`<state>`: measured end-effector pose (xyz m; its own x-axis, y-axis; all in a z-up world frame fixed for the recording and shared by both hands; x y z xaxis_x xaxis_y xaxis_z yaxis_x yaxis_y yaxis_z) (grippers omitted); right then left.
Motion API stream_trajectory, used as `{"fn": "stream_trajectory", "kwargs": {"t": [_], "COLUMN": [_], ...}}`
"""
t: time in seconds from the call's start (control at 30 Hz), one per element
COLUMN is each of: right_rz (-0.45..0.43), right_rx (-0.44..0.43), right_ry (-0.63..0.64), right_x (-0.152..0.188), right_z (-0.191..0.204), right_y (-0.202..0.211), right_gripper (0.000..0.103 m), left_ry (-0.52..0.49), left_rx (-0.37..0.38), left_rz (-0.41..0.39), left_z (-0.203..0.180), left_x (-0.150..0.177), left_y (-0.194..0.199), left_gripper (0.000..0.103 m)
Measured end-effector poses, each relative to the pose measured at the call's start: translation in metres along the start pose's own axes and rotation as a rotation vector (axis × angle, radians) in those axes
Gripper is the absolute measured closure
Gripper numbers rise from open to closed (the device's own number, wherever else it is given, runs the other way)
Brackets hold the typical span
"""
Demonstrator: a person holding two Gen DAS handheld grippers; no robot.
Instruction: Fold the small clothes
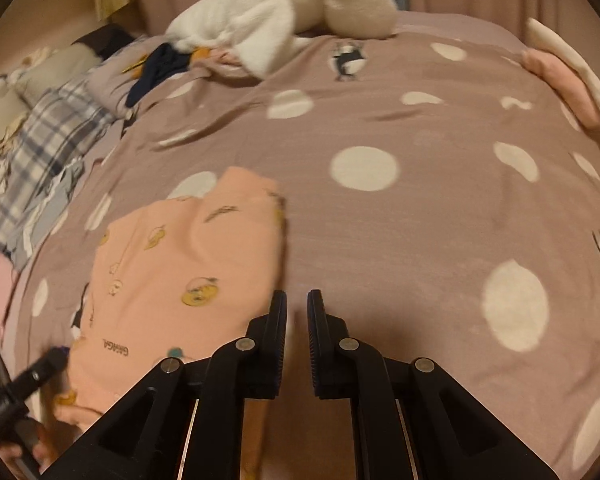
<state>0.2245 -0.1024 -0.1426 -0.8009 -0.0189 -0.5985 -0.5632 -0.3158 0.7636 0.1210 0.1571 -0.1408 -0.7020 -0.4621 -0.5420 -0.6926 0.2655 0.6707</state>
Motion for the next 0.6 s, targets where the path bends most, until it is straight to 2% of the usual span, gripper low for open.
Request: {"fn": "stream_trajectory", "kwargs": {"t": [0.07, 0.1, 0.13, 0.2, 0.27, 0.4, 0.47, 0.6], "right_rz": [0.010, 0.016, 0.020, 0.014, 0.026, 0.074, 0.091, 0.143], "right_rx": [-0.029, -0.044, -0.065, -0.116, -0.175, -0.247, -0.271, -0.317], "right_ry": [-0.035, -0.048, -0.059, -0.078, -0.081, -0.021, 0.008, 0.010], "right_x": [0.002, 0.003, 0.004, 0.005, 0.008, 0.018, 0.026, 0.038], "right_z": [-0.007, -0.009, -0.009, -0.008, -0.001, 0.019, 0.029, 0.038], "right_y": [0.005, 0.007, 0.008, 0.011, 0.014, 0.012, 0.010, -0.005], "right_gripper": [0.086, 0.070, 0.050, 0.033, 0.033, 0.033, 0.033, 0.033], "left_ry": [0.026, 0.039, 0.044, 0.041, 0.032, 0.049, 0.029, 0.093], "left_rx": [0.079, 0.153, 0.236, 0.366, 0.367, 0.267, 0.281, 0.340], "left_rz": [-0.002, 0.015, 0.044, 0.089, 0.104, 0.221, 0.202, 0.267], "left_z": [-0.008, -0.015, -0.024, -0.042, -0.049, -0.043, -0.048, -0.045], "left_x": [-0.009, -0.012, -0.013, -0.015, -0.016, 0.005, 0.005, 0.007], "left_y": [-0.003, -0.004, -0.006, -0.010, -0.017, -0.048, -0.050, -0.050], "left_gripper": [0.018, 0.016, 0.014, 0.011, 0.011, 0.012, 0.012, 0.012]}}
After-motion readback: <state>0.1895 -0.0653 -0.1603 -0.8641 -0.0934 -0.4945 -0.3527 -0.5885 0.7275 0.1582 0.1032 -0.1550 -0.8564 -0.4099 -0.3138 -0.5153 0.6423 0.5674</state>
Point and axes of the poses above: each gripper's, at about its wrist camera, not at the fingertips, and y roughly against the way its jaws point, z to its left, x to its underside, the point moved 9 cm from there along -y, roughly the way its jaws point, and after that the axes turned 3 degrees about -y, right-handed, at the moved point
